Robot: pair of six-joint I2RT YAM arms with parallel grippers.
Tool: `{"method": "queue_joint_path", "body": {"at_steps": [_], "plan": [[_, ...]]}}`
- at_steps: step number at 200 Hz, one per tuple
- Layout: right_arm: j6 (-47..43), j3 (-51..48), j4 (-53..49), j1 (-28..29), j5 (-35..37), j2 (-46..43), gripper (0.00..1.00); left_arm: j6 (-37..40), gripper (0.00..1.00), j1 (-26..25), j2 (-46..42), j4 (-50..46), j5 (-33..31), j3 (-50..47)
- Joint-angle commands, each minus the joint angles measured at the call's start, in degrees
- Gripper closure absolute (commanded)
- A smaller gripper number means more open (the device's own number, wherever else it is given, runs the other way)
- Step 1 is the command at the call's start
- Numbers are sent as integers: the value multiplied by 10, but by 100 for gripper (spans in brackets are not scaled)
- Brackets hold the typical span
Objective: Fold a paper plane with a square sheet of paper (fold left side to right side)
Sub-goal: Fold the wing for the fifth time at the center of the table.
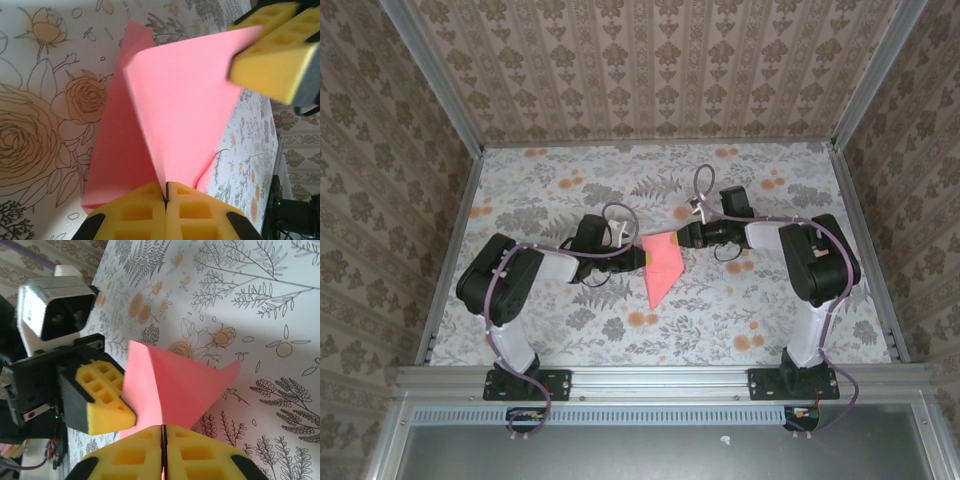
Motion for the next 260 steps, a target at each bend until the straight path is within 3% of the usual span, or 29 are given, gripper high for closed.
{"method": "queue_joint_path", "body": {"at_steps": [1,22,57,74,101,132,156,260], "plan": [[-12,11,-59,-2,24,-28,100,26,77,5,1,-18,2,20],[-4,31,-131,7,61,-33,100,64,51,5,-32,-78,-27,31],[22,67,-230,27,117,-41,100,146,33,-4,-135,-225,-125,50],[48,84,-266,32,141,-46,100,196,30,-32,-190,-310,-201,62],[112,119,-328,35,171,-38,100,244,27,-134,-245,-419,-334,83],[165,146,-361,44,186,-32,100,220,25,-258,-238,-487,-465,110],[185,167,-378,51,202,-24,100,188,22,-320,-197,-498,-528,135],[210,188,-380,65,223,1,100,153,22,-385,39,-615,-664,322]]}}
